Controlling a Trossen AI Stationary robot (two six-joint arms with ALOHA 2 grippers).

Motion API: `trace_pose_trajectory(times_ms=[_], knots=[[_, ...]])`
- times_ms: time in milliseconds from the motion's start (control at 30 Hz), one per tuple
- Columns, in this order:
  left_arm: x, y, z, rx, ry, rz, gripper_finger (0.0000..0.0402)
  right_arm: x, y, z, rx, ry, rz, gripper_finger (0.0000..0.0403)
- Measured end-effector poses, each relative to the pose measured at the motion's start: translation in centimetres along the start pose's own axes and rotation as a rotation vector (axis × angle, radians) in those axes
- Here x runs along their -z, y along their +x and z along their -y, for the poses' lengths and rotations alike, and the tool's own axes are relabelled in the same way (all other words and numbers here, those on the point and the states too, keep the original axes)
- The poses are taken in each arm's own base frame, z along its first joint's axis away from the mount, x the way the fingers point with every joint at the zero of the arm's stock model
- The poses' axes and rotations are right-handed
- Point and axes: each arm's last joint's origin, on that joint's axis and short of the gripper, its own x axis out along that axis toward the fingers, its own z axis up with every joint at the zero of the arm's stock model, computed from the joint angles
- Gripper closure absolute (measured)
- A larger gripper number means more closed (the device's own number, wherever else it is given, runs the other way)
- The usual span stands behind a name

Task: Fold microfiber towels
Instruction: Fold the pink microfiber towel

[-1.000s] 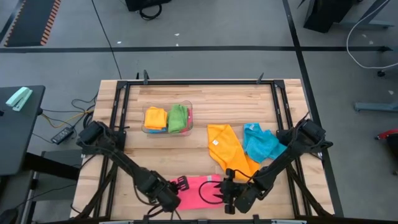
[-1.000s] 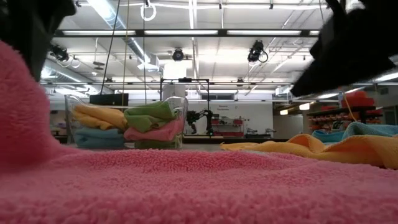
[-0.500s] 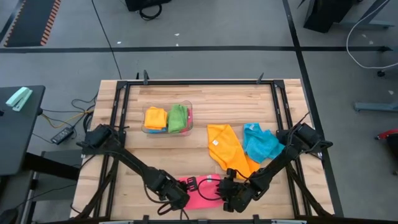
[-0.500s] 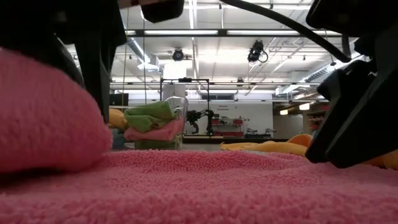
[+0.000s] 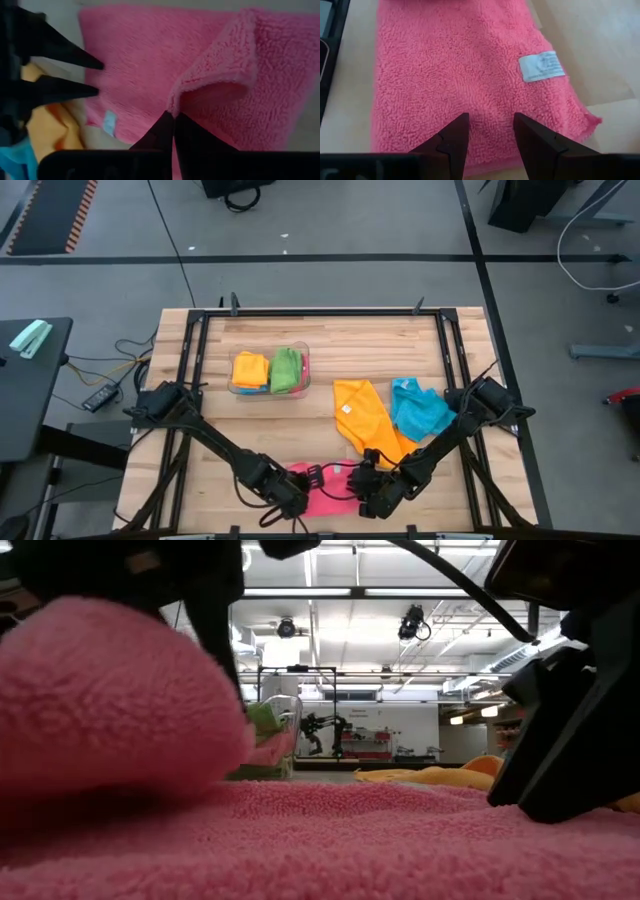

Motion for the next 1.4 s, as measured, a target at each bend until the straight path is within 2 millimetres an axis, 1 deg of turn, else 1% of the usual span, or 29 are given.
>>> trace_pose_trajectory(times_ms=[133, 333, 467, 567, 633, 700, 833, 967, 1100, 1233, 1400], knots=[[-0.2, 0.3, -0.5, -0.028, -0.012, 0.040, 0.0391, 0.0, 0.0, 0.0, 0.000, -0.001, 0.001, 0.0238], [0.1, 2.2, 0.0, -0.008, 0.005, 0.034, 0.0379, -0.1, 0.0, -0.1, -0.007, 0.009, 0.009, 0.0238], [0.1, 2.8, 0.3, -0.014, 0.011, 0.016, 0.0384, -0.1, 0.0, -0.1, -0.008, 0.011, 0.012, 0.0238], [0.3, 3.0, 0.0, -0.027, -0.035, 0.020, 0.0391, -0.2, 0.0, -0.1, -0.008, 0.011, 0.013, 0.0238], [0.5, 3.1, -0.1, -0.024, -0.096, 0.012, 0.0391, -0.2, 0.0, -0.1, -0.011, 0.010, 0.016, 0.0238], [0.7, 3.2, -0.3, -0.027, -0.147, 0.011, 0.0377, -0.2, 0.0, -0.1, -0.012, 0.011, 0.019, 0.0238], [0.6, 3.2, -0.4, -0.034, -0.176, 0.018, 0.0315, -0.2, 0.0, -0.2, -0.014, 0.013, 0.022, 0.0238], [-0.4, 2.6, -0.4, -0.067, -0.165, 0.022, 0.0252, -0.2, 0.0, -0.2, -0.015, 0.012, 0.021, 0.0238], [-1.8, 1.5, -1.1, -0.092, -0.142, 0.023, 0.0210, -0.2, 0.0, -0.2, -0.016, 0.011, 0.021, 0.0238], [-2.6, 0.1, -2.0, -0.069, -0.139, -0.003, 0.0195, -0.2, 0.0, -0.2, -0.016, 0.008, 0.021, 0.0238], [-2.2, -1.1, -2.9, 0.004, -0.210, -0.082, 0.0208, -0.2, 0.0, -0.2, -0.016, 0.008, 0.021, 0.0238]])
